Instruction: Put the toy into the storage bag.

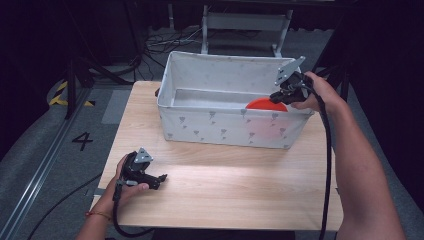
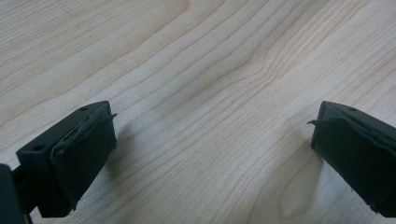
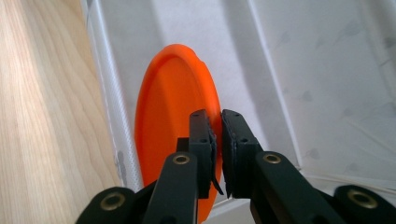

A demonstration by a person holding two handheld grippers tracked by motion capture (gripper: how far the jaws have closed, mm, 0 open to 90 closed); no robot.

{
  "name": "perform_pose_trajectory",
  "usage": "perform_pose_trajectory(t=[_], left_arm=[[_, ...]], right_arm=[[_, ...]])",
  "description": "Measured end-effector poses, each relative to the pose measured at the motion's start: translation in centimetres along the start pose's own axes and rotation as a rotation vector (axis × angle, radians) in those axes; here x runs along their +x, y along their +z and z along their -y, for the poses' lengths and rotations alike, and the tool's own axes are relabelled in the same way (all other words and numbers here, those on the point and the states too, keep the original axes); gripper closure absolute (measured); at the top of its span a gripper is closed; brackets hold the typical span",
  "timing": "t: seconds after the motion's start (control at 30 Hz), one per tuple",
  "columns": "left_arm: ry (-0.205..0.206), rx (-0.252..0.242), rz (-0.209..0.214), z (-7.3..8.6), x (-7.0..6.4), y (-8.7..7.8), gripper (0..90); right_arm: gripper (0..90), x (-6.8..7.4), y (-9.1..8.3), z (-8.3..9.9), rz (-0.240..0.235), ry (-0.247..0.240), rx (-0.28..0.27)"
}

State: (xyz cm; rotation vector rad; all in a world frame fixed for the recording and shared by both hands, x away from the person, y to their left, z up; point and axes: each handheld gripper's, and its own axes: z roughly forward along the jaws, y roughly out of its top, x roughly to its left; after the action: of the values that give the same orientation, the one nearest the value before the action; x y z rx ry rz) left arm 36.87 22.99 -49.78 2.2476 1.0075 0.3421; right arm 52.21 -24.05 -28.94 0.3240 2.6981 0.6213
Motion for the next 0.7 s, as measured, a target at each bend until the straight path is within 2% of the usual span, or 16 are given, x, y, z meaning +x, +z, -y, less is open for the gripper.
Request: perform_pose_trajectory(t=[0.17, 0.7], left_arm=[[-0.001, 0.0, 0.002, 0.0, 0.0, 0.0, 0.3], [0.0, 0.0, 0.003, 0.0, 0.0, 0.0, 0.2]], right_arm=[[83.2, 0.4, 1.6, 0.2, -0.031, -0.013, 0.07], [83.1, 0.0, 2.7, 1.4, -0.062, 0.014, 0.151]])
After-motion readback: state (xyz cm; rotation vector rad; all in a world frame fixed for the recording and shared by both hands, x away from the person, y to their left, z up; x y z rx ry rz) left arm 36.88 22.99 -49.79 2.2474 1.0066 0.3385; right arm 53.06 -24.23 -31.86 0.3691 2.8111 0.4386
